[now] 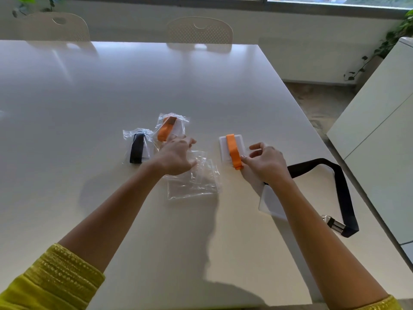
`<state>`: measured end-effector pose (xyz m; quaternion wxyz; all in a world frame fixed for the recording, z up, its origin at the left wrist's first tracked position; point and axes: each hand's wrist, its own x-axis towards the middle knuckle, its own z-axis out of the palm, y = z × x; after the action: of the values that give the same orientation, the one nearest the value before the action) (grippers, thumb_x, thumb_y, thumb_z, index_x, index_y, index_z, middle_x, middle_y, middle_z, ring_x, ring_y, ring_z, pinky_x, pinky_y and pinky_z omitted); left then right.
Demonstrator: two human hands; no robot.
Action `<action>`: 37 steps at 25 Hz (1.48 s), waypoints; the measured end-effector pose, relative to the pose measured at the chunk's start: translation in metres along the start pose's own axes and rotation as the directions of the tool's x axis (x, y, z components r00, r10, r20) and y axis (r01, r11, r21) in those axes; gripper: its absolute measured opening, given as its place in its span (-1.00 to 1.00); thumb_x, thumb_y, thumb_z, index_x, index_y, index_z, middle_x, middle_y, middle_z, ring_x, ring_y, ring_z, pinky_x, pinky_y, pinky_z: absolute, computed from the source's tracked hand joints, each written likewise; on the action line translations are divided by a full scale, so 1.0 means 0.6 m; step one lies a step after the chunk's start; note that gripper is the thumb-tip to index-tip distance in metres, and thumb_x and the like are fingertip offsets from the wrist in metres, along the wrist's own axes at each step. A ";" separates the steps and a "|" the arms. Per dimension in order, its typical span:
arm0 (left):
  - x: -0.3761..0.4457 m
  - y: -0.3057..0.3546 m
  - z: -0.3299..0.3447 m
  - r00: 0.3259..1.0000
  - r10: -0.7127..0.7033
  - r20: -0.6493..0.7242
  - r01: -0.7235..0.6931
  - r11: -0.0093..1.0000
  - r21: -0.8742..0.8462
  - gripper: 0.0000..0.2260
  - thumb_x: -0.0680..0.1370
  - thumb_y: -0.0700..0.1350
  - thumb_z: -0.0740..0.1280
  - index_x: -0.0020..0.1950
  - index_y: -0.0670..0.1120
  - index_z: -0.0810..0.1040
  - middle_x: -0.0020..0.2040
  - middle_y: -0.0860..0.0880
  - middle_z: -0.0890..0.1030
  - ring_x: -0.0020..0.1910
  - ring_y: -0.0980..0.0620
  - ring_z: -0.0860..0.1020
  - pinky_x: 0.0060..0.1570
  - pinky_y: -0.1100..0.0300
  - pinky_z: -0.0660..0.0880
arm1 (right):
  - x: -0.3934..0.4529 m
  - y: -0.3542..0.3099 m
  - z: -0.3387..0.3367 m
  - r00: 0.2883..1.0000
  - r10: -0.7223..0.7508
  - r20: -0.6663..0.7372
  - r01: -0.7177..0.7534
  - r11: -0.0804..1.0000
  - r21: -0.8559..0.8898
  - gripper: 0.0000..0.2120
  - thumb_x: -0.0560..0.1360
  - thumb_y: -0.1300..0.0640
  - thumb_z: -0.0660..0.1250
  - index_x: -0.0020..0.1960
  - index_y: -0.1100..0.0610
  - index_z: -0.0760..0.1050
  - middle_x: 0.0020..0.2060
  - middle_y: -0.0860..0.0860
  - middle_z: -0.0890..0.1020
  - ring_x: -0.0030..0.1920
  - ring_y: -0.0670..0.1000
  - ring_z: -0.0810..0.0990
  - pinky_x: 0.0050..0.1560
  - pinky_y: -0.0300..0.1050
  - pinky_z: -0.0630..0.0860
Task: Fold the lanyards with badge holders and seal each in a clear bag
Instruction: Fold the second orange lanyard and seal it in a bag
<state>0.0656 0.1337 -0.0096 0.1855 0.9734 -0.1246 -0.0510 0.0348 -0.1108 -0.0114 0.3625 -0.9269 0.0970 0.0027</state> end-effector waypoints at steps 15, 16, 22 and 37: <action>0.022 -0.031 -0.040 0.989 0.064 0.133 -0.051 0.994 -0.097 -0.62 0.40 0.14 0.53 0.13 0.01 0.60 0.02 0.06 0.61 0.11 0.06 0.48 0.11 0.10 0.47 | 0.005 -0.003 -0.014 0.998 -0.035 -0.055 0.040 0.996 0.085 -0.64 0.52 -0.06 0.40 0.25 0.09 0.56 0.00 -0.08 0.59 -0.02 -0.09 0.52 -0.08 -0.27 0.40; 0.022 -0.031 -0.039 0.986 0.072 0.149 -0.062 0.995 -0.074 -0.61 0.38 0.13 0.54 0.14 0.02 0.61 0.02 0.06 0.60 0.12 0.06 0.45 0.12 0.10 0.45 | 0.005 -0.004 -0.013 0.997 -0.048 -0.065 0.054 0.995 0.089 -0.65 0.53 -0.05 0.39 0.24 0.09 0.56 -0.02 -0.09 0.58 -0.02 -0.09 0.53 -0.07 -0.28 0.40; 0.024 -0.033 -0.039 0.989 0.109 0.096 -0.096 0.986 -0.134 -0.85 0.43 -0.04 0.54 -0.04 -0.04 0.69 -0.17 0.10 0.59 -0.14 0.16 0.52 -0.23 0.44 0.35 | 0.008 -0.017 -0.008 0.986 -0.106 -0.127 0.120 0.987 0.111 -0.74 0.55 -0.01 0.38 0.18 0.08 0.58 0.02 -0.05 0.65 -0.06 -0.11 0.57 -0.13 -0.35 0.39; 0.002 0.023 -0.100 0.935 0.184 -0.303 -0.293 0.882 -0.369 -0.77 0.42 -0.01 0.55 0.01 -0.03 0.63 -0.15 0.10 0.70 -0.20 0.28 0.62 -0.22 0.51 0.47 | -0.026 -0.087 0.024 0.953 -0.296 0.062 0.224 0.828 0.514 -0.85 0.56 0.04 0.35 0.03 0.03 0.68 -0.13 -0.06 0.73 -0.14 -0.07 0.68 -0.04 -0.25 0.60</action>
<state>0.0723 0.1418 0.0514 0.4043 0.8880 -0.2057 0.0753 0.0301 -0.0610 0.0143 0.5935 -0.8027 -0.0582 -0.0077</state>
